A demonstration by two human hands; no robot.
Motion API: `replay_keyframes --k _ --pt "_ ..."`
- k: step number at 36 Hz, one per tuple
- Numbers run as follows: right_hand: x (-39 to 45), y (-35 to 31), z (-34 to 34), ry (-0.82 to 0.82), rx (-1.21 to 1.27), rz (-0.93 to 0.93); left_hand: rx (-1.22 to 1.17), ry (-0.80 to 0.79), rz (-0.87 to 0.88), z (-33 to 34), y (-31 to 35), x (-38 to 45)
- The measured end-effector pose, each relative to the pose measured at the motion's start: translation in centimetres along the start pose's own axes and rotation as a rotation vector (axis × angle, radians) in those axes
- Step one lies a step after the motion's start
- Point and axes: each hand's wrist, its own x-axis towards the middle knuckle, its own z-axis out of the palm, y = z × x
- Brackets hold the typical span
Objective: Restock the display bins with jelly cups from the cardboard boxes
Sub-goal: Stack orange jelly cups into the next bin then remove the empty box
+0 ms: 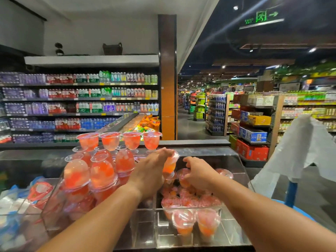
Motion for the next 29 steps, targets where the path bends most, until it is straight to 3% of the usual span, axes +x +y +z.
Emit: replay_keyframes --k 4,7,13,17,21,23,29 --pt "-1.7 -1.1 -1.8 -0.253 0.674 0.032 -0.036 -0.022 -0.020 0.7 0.8 0.3" --pt "-2.4 -0.7 -2.7 -0.355 0.864 0.080 -0.113 -0.027 -0.024 1.3 1.3 0.6" --pt "-2.9 0.7 -4.0 -0.310 0.569 0.213 -0.275 -0.099 -0.056 3.6 2.0 1.0" --pt "-2.4 0.7 -4.4 -0.262 0.376 0.338 -0.224 -0.228 -0.071 5.9 3.1 1.6" --pt "-2.8 -0.3 -3.9 -0.140 -0.146 0.261 -0.216 -0.346 -0.070 8.2 4.0 2.4" --pt "-2.4 -0.1 -3.4 -0.028 -0.294 0.178 -0.207 -0.373 -0.076 9.2 4.0 2.9" --pt "-2.5 1.2 -4.1 0.119 -0.308 0.162 -0.127 -0.438 -0.057 10.7 5.0 4.7"
